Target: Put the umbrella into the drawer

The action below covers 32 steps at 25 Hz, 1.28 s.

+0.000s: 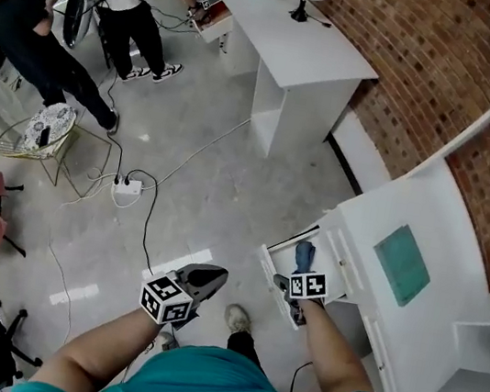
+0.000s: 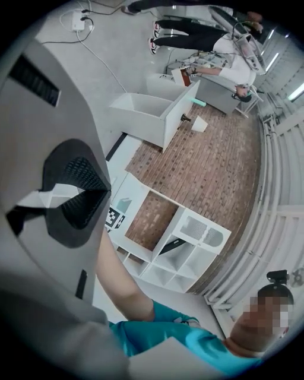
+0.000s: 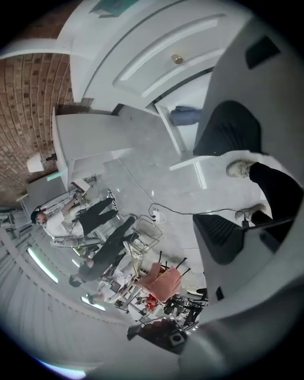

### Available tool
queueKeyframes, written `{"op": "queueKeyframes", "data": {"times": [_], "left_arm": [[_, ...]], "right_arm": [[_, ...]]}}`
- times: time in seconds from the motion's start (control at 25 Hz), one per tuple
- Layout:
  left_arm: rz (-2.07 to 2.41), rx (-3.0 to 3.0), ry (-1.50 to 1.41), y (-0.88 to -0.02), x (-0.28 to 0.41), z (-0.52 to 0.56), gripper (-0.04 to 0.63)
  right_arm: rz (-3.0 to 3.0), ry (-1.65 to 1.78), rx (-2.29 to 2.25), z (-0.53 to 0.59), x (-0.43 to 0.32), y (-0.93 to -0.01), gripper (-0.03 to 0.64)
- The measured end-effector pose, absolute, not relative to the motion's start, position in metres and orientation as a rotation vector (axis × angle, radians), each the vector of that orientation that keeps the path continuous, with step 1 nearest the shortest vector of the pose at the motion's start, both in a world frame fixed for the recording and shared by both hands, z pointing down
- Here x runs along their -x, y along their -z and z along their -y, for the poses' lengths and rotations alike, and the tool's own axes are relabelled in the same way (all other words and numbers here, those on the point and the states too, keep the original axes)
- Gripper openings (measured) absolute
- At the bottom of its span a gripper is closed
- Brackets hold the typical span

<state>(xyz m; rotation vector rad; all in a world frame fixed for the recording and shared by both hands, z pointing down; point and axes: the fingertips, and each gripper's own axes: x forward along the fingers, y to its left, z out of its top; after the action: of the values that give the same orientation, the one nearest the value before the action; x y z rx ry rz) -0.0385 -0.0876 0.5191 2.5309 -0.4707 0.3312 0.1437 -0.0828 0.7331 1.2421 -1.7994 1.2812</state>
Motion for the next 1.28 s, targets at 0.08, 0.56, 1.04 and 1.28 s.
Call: {"op": "queueKeyframes", "data": {"times": [0.08,0.56,1.04,1.28], "left_arm": [[0.502,-2.536,-0.305,-0.506,0.055,0.09,0.014],[0.753,-2.547,-0.145,-0.438,0.179,0.081,0.014],[1.052,-2.589,-0.005,-0.366,0.283,0.062,0.014],[1.18,-2.602,0.021,-0.34,0.32,0.048,0.014]], "right_arm": [[1.834,-1.26,-1.226,0.091,-0.127,-0.714,0.282],[2.129,-1.077,-1.086,0.121,-0.021,-0.583,0.282],[2.516,-0.815,-0.857,0.135,0.095,-0.439,0.281],[2.668,-0.675,-0.771,0.137,0.135,-0.378,0.281]]}}
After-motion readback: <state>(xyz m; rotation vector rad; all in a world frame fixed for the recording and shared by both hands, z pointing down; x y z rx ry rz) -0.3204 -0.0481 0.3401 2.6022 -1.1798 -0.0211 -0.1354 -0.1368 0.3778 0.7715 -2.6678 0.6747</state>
